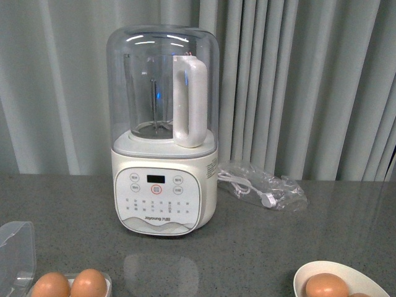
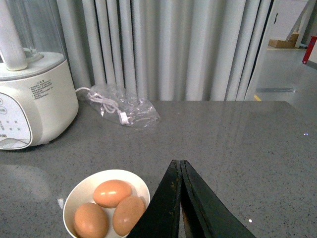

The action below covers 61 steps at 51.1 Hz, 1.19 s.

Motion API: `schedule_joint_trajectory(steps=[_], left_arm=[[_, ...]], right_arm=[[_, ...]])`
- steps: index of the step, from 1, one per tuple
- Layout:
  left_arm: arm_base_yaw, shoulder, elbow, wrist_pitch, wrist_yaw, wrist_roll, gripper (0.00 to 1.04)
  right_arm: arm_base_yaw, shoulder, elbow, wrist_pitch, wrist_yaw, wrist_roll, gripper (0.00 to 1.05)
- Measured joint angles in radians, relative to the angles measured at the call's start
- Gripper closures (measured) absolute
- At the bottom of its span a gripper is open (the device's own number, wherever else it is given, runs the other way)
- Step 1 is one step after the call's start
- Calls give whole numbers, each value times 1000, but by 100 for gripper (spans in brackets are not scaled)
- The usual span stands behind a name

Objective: Put egg into box

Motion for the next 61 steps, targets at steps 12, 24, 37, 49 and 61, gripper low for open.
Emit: schedule_joint_trajectory(steps=[12,24,37,49,61], left_arm=[[0,0,0,0,0,0,7],[0,0,0,0,0,0,7],[0,0,0,0,0,0,7],[0,0,0,0,0,0,7],[0,0,0,0,0,0,7]], right_arm=[[0,-139,0,-130,0,0,102],[0,-249,0,-238,0,0,102],[0,-342,0,-330,0,0,102],[0,-510,0,-520,-2,0,102],[0,-530,0,-526,-2,0,81]])
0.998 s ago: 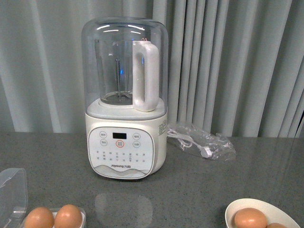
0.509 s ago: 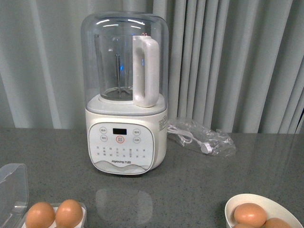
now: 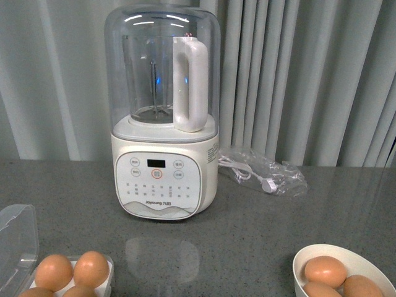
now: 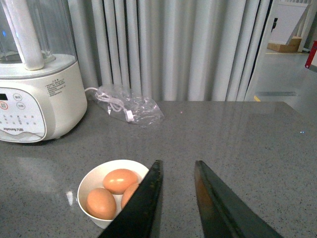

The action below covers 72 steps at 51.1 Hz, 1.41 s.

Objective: Put egg into box

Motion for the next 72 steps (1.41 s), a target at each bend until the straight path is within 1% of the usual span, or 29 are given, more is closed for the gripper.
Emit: schedule_joint_trajectory(steps=[2,6,7,15,17,20,21,24,43,44,45,47,48,50,52,53,54,57,61,64,66,72], left_arm=[[0,0,0,0,0,0,7],[0,0,0,0,0,0,7],[0,0,0,0,0,0,7],[0,0,0,0,0,0,7],[0,0,0,0,0,0,7],[0,0,0,0,0,0,7],[0,0,0,0,0,0,7],[0,0,0,0,0,0,7],[0,0,0,0,1,0,7],[2,5,2,-6,11,-6,7],[14,24,13,-43,48,-23,7],[37,90,58,-147,152,-59,7],[48,135,79,-168,198,-78,7],[71,208,105,-165,258,-96,7],[105,300,140,-130,314,-122,7],[131,362,166,-84,340,-127,7],[146,403,182,-45,344,-126,7],[192,541,234,90,339,-103,7],[260,756,288,285,293,-36,7],[309,900,306,380,274,1,7],[330,978,316,414,259,32,7],[348,1096,342,468,234,93,7]], right_arm=[[0,0,0,0,0,0,74],[0,-1,0,0,0,0,56],[0,-1,0,0,0,0,55],[0,-1,0,0,0,0,28],[0,-1,0,0,0,0,17],[0,-1,0,0,0,0,6],[0,-1,0,0,0,1,5],[0,-1,0,0,0,0,8],[0,-1,0,0,0,0,7],[0,-1,0,0,0,0,7],[0,-1,0,0,0,0,7],[0,-1,0,0,2,0,7],[0,-1,0,0,2,0,7],[0,-1,0,0,-2,0,7],[0,-1,0,0,-1,0,7],[0,-1,0,0,0,0,7],[0,-1,0,0,0,0,7],[0,-1,0,0,0,0,7],[0,-1,0,0,-1,0,7],[0,-1,0,0,-1,0,7],[0,-1,0,0,-1,0,7],[0,-1,0,0,-1,0,7]])
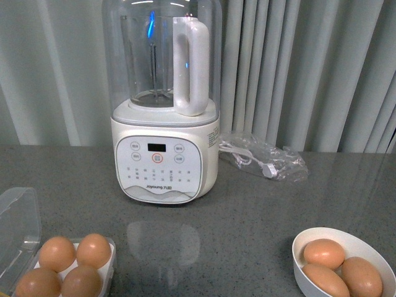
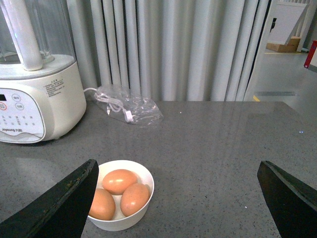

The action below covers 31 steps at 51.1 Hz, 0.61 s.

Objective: Put egg into box

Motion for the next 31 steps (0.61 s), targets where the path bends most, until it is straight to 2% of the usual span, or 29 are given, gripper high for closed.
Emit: schedule_joint_trajectory(steps=[11,20,31], left_arm=[[-11,142,13,114,-58,90,7],[-46,210,13,138,-124,154,7],[-106,185,-8,124,-110,169,7]], right_arm=[[0,0,0,0,0,0,7],[0,0,0,0,0,0,7],[0,0,0,0,0,0,7]])
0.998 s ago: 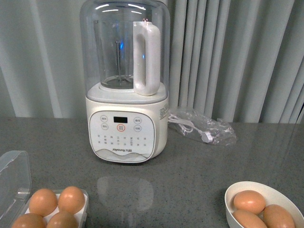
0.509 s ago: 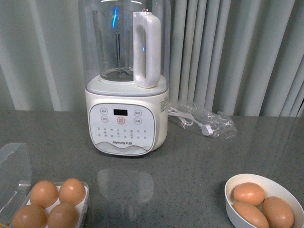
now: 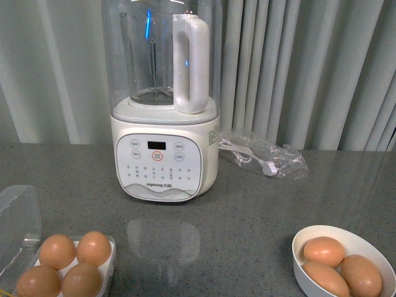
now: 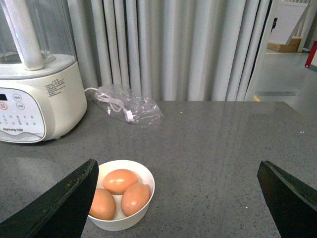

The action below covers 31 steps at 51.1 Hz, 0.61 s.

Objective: Put egg into box

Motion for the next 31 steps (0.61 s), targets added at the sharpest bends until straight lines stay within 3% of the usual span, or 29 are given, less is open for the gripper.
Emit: schedule_joint_trajectory(steps=[16,31], left_arm=[[-76,-65,-41,-134,39,-38,7],[-63,-122,-15,-315,124,-182,7]], right_arm=[[0,0,0,0,0,0,7],[0,0,0,0,0,0,7]])
